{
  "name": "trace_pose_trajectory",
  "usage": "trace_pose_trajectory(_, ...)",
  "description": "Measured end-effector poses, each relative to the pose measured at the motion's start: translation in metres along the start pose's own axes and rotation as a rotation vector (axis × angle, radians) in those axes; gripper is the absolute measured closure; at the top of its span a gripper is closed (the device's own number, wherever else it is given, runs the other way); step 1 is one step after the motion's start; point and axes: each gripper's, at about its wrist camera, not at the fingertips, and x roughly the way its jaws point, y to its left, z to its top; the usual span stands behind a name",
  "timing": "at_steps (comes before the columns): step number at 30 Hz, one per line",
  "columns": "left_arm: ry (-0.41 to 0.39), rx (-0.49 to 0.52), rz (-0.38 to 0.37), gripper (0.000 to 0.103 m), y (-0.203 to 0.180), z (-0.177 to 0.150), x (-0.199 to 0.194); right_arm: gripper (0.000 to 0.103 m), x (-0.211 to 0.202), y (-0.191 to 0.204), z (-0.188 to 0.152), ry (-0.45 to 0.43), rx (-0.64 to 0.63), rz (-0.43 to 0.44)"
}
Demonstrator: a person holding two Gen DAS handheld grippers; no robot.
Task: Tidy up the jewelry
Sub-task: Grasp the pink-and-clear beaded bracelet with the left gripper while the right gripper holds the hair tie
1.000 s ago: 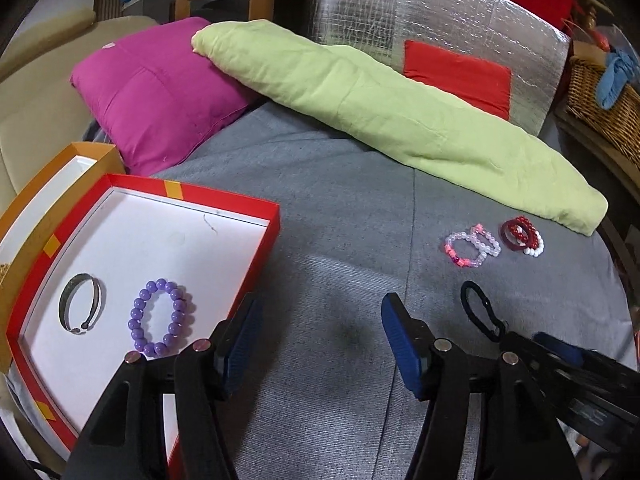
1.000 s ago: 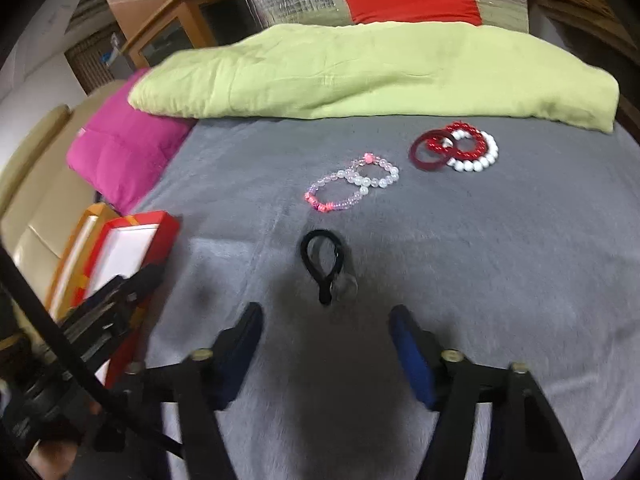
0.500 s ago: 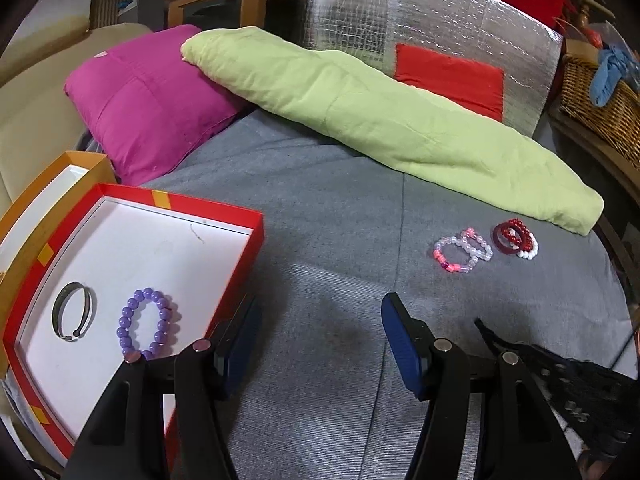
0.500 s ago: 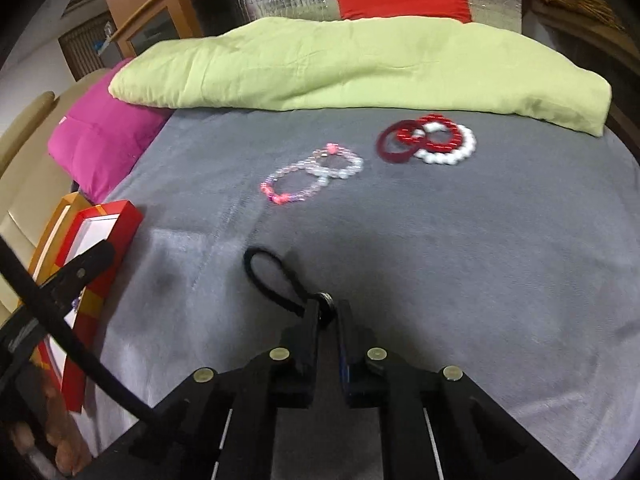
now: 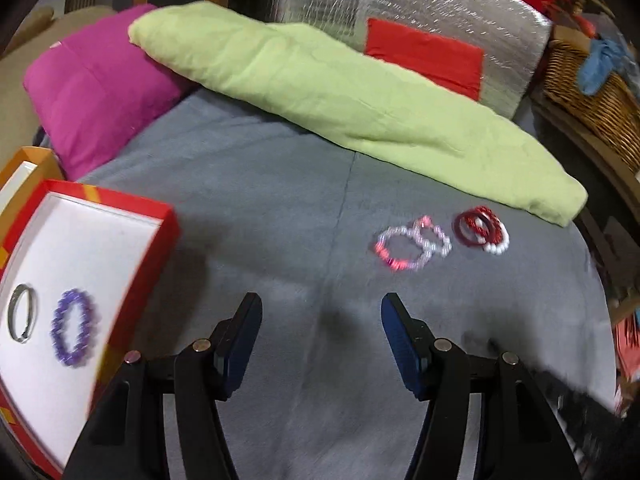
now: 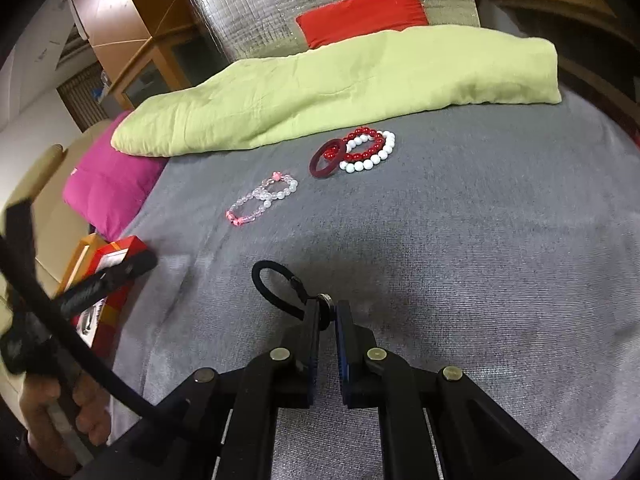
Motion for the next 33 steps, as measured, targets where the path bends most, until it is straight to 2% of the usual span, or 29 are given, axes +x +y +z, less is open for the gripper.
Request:
trace_pose_trajectory(2, 0.043, 0.003, 0.035, 0.040, -0.016, 0.012, 0.016, 0.094, -0.004, -0.001, 0.001, -0.007, 0.003, 0.019)
trace_pose_trajectory(6, 0.059, 0.071, 0.099, 0.042, -0.052, 0.030, 0.043, 0.094, -0.009, -0.001, 0.004, -0.030, -0.005, 0.024)
trace_pose_trajectory(8, 0.092, 0.091, 0.126, 0.053, -0.062, 0.035, 0.062, 0.094, -0.008, -0.004, 0.005, -0.029, 0.010, 0.036)
trace_pose_trajectory(10, 0.129, 0.077, 0.134, 0.085, -0.061, 0.039, 0.077, 0.095, -0.009, -0.006, 0.007, -0.032, 0.017, 0.041)
trace_pose_trajectory(11, 0.159, 0.063, 0.115, 0.093, -0.060, 0.038, 0.084, 0.095, -0.010, -0.007, 0.007, -0.035, 0.018, 0.044)
trace_pose_trajectory(13, 0.144, 0.078, 0.104, 0.102, -0.062, 0.037, 0.079, 0.095, -0.011, -0.009, 0.009, -0.038, 0.022, 0.049)
trace_pose_trajectory(15, 0.128, 0.087, 0.063, 0.103, -0.063, 0.032, 0.069, 0.095, -0.009, -0.013, 0.011, -0.037, 0.038, 0.057)
trace_pose_trajectory(19, 0.076, 0.066, -0.004, 0.103, -0.055, 0.016, 0.034, 0.095, -0.010, -0.016, 0.014, -0.042, 0.057, 0.068)
trace_pose_trajectory(22, 0.041, 0.076, -0.015, 0.103, -0.049, 0.003, 0.012, 0.095, -0.013, -0.016, 0.014, -0.051, 0.059, 0.068)
trace_pose_trajectory(28, 0.093, 0.027, -0.066, 0.101, -0.040, 0.019, 0.024, 0.095, -0.012, -0.012, 0.010, -0.047, 0.059, 0.058)
trace_pose_trajectory(29, 0.094, 0.027, -0.065, 0.097, -0.042, 0.023, 0.028, 0.095, -0.012, -0.012, 0.010, -0.049, 0.060, 0.056)
trace_pose_trajectory(31, 0.091, 0.046, -0.036, 0.059, -0.050, 0.032, 0.037, 0.095, -0.011, -0.013, 0.011, -0.050, 0.058, 0.053)
trace_pose_trajectory(33, 0.076, 0.065, -0.007, 0.051, -0.058, 0.038, 0.045, 0.095, -0.010, -0.015, 0.011, -0.046, 0.065, 0.056)
